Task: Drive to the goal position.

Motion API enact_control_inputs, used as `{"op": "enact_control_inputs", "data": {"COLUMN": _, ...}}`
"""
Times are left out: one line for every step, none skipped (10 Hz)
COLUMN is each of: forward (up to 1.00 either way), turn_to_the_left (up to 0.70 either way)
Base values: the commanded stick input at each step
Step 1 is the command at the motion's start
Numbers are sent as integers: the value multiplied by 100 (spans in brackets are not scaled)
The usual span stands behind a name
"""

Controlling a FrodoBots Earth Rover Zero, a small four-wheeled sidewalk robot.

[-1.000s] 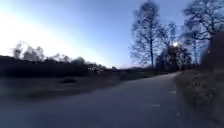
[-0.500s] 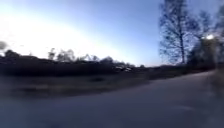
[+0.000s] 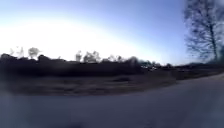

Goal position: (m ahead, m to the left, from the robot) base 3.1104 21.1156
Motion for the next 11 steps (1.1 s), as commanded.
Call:
{"op": "enact_control_inputs", "data": {"forward": 0, "turn_to_the_left": 100}}
{"op": "enact_control_inputs", "data": {"forward": 0, "turn_to_the_left": 100}}
{"op": "enact_control_inputs", "data": {"forward": 0, "turn_to_the_left": 100}}
{"op": "enact_control_inputs", "data": {"forward": 0, "turn_to_the_left": 100}}
{"op": "enact_control_inputs", "data": {"forward": 0, "turn_to_the_left": 100}}
{"op": "enact_control_inputs", "data": {"forward": 0, "turn_to_the_left": 100}}
{"op": "enact_control_inputs", "data": {"forward": 0, "turn_to_the_left": 100}}
{"op": "enact_control_inputs", "data": {"forward": 0, "turn_to_the_left": 100}}
{"op": "enact_control_inputs", "data": {"forward": 0, "turn_to_the_left": 100}}
{"op": "enact_control_inputs", "data": {"forward": 0, "turn_to_the_left": 100}}
{"op": "enact_control_inputs", "data": {"forward": 0, "turn_to_the_left": 100}}
